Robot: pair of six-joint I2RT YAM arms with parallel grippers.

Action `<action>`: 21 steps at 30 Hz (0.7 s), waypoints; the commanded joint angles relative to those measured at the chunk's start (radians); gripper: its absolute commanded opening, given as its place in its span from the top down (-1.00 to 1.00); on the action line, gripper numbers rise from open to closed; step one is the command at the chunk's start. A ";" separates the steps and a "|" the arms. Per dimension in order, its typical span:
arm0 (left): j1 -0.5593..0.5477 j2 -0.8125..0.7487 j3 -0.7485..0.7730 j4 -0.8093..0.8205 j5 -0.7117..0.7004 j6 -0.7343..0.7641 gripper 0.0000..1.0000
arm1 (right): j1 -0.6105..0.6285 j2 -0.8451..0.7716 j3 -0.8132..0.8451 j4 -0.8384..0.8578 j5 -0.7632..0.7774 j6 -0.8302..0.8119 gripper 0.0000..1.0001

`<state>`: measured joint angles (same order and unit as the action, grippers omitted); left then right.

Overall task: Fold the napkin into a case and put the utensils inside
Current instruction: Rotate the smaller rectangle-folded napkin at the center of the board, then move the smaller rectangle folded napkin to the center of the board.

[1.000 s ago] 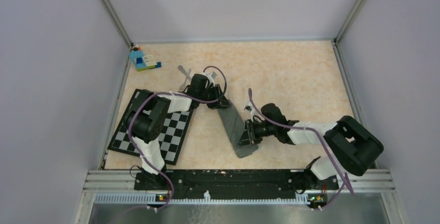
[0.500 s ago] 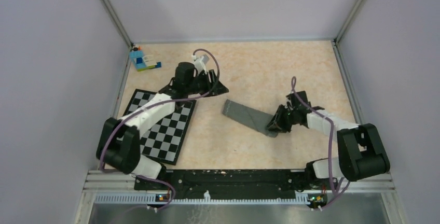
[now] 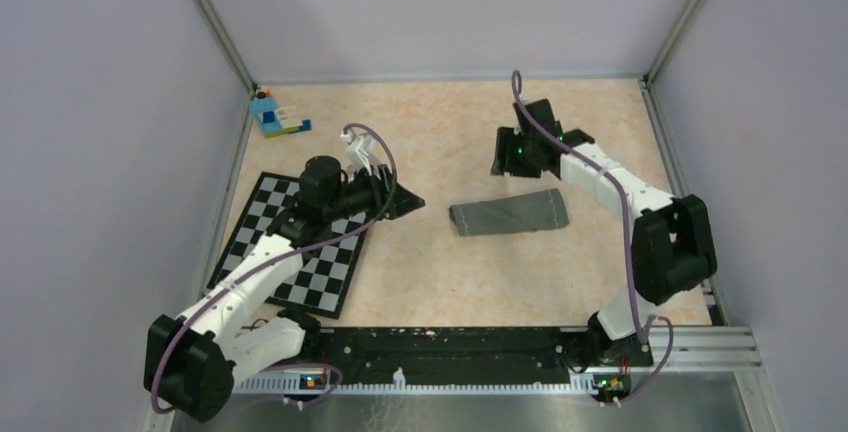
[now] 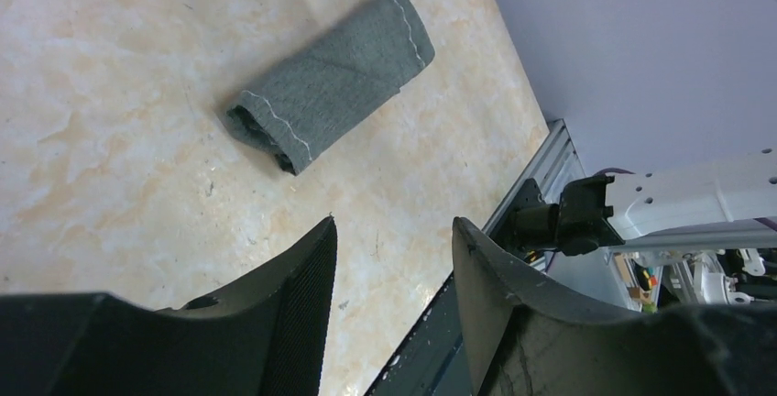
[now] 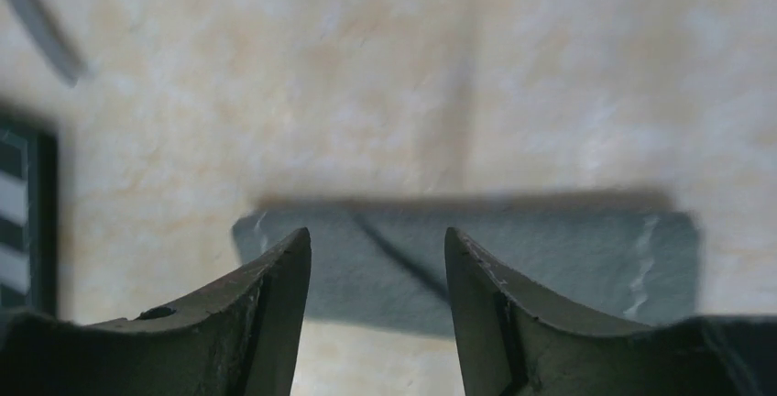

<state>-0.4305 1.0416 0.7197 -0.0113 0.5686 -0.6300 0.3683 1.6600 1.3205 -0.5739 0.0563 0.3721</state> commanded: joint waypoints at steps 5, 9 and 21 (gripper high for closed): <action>0.003 -0.055 -0.036 0.055 0.058 -0.008 -0.10 | 0.035 -0.159 -0.374 0.285 -0.235 0.353 0.53; 0.003 -0.053 -0.036 0.057 0.094 -0.013 -0.10 | 0.030 -0.086 -0.391 0.235 -0.178 0.317 1.00; 0.003 -0.098 -0.071 0.082 0.109 -0.010 -0.10 | -0.196 0.003 -0.332 -0.127 0.329 0.037 1.00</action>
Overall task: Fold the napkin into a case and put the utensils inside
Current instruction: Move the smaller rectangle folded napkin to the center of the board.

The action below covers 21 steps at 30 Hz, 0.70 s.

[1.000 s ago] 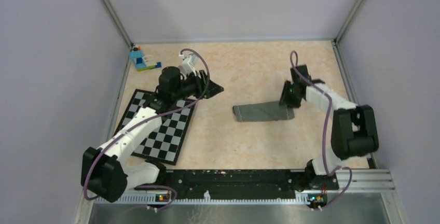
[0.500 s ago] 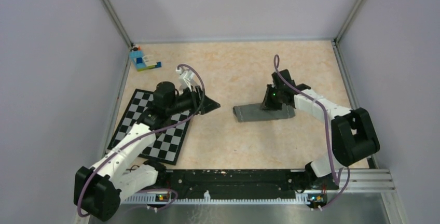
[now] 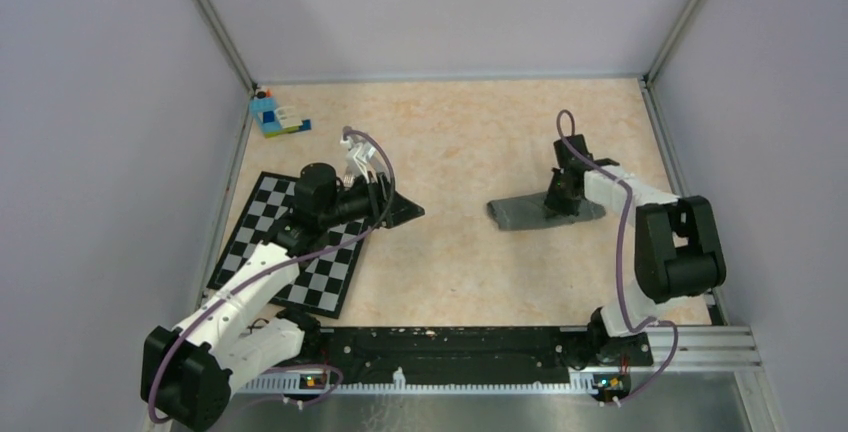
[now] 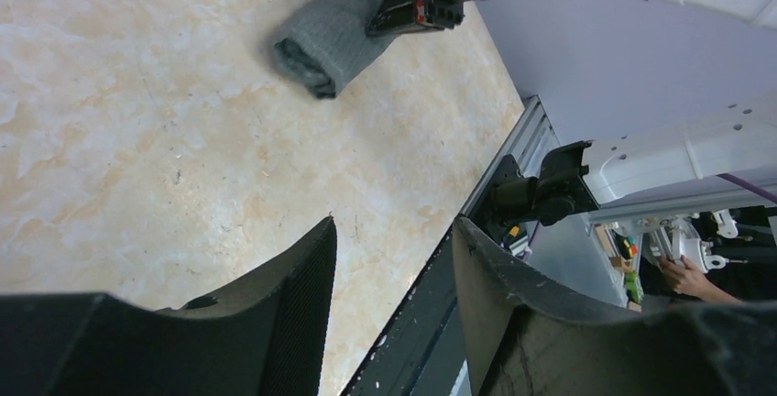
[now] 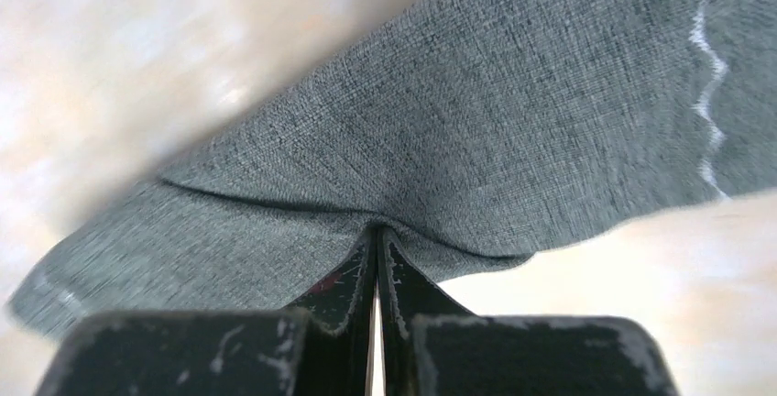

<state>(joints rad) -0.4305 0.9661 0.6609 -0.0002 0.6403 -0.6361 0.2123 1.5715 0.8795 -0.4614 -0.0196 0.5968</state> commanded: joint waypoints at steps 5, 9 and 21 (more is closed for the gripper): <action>0.003 -0.003 -0.001 0.087 0.092 -0.009 -0.10 | -0.034 0.332 0.351 -0.308 0.722 -0.391 1.00; 0.003 -0.017 0.009 0.037 0.087 0.022 -0.10 | 0.062 0.332 0.432 -0.329 0.899 -0.494 1.00; 0.003 -0.013 0.015 0.021 0.090 0.047 -0.10 | 0.127 0.382 0.715 -0.352 0.517 -0.368 0.71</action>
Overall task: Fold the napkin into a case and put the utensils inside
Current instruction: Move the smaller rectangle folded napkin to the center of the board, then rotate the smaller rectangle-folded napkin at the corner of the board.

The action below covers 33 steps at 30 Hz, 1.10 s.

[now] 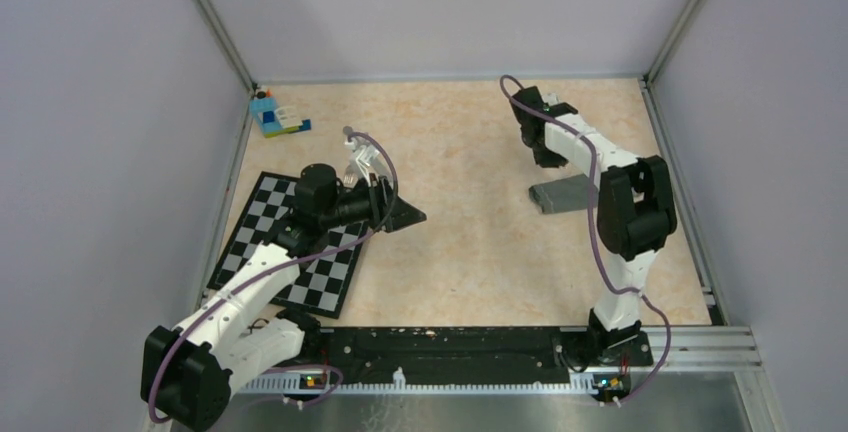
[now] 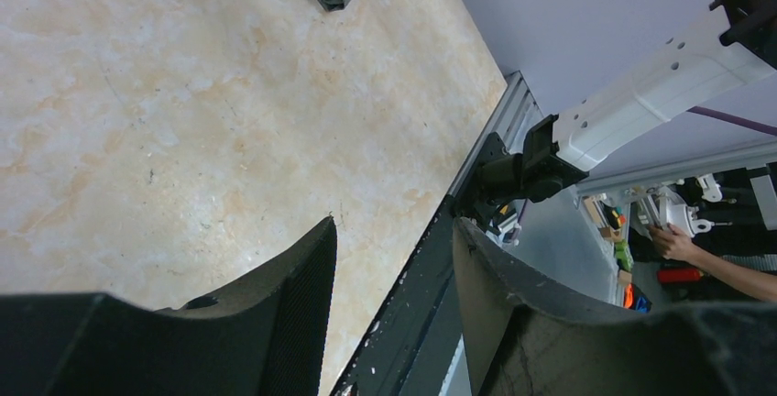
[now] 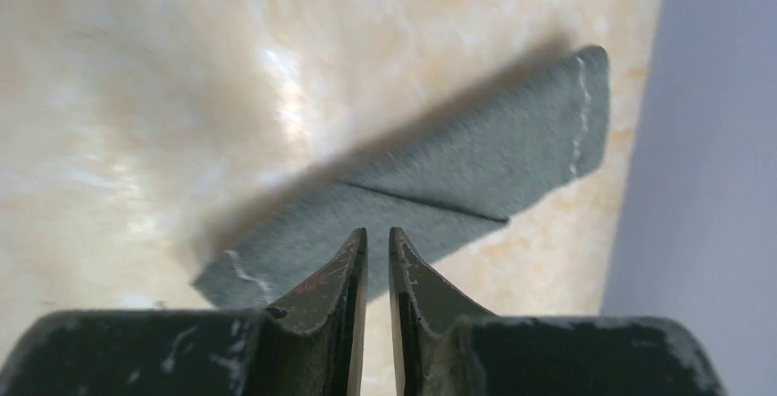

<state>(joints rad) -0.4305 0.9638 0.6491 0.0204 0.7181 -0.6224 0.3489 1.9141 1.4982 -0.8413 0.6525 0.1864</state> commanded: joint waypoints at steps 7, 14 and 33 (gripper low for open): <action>0.005 -0.033 0.030 -0.016 0.004 0.031 -0.10 | -0.016 0.135 0.105 0.147 -0.346 0.083 0.67; 0.004 -0.056 0.034 -0.052 -0.004 0.038 -0.12 | -0.041 0.076 -0.109 0.200 -0.453 0.073 0.46; 0.004 -0.145 0.051 -0.106 -0.008 0.038 -0.17 | -0.170 -0.480 -0.561 0.163 -0.391 0.228 -0.06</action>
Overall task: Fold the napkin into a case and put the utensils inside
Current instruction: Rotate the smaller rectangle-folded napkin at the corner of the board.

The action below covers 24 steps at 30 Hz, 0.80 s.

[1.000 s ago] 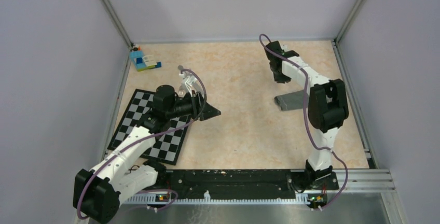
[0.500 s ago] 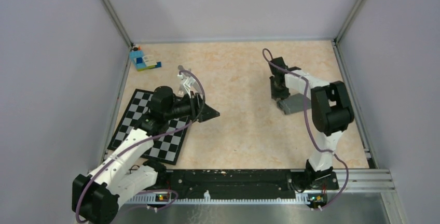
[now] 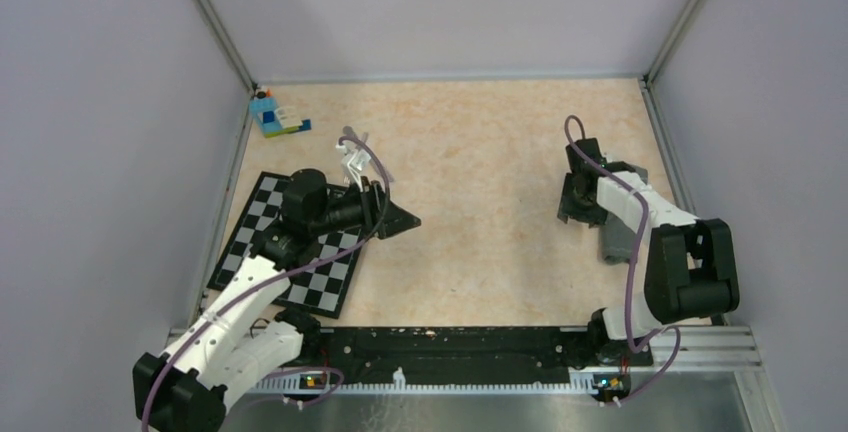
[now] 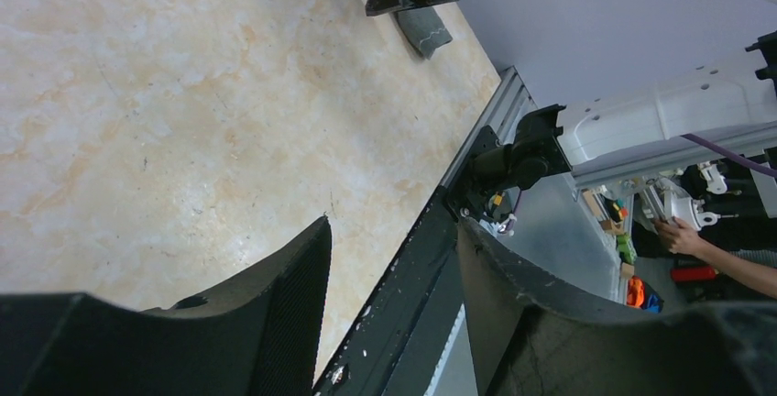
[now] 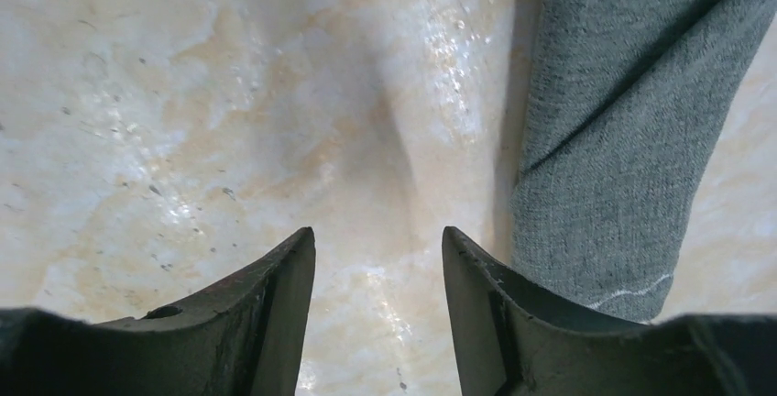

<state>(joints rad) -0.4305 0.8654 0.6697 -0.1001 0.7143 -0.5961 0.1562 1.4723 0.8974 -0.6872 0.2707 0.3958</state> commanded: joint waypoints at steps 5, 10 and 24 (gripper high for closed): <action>0.004 -0.057 0.024 0.029 -0.017 0.008 -0.22 | 0.000 -0.010 -0.037 0.107 -0.148 0.034 -0.15; 0.004 -0.073 0.088 -0.060 -0.069 0.057 -0.50 | -0.107 0.008 -0.139 0.189 -0.190 0.106 -0.27; 0.004 -0.152 0.206 -0.194 -0.178 0.107 -0.64 | -0.355 -0.238 -0.213 0.187 0.000 0.118 -0.27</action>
<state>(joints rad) -0.4305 0.7307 0.8360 -0.2634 0.5724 -0.5129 -0.1928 1.2892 0.6353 -0.4782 0.1623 0.5282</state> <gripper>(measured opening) 0.814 0.638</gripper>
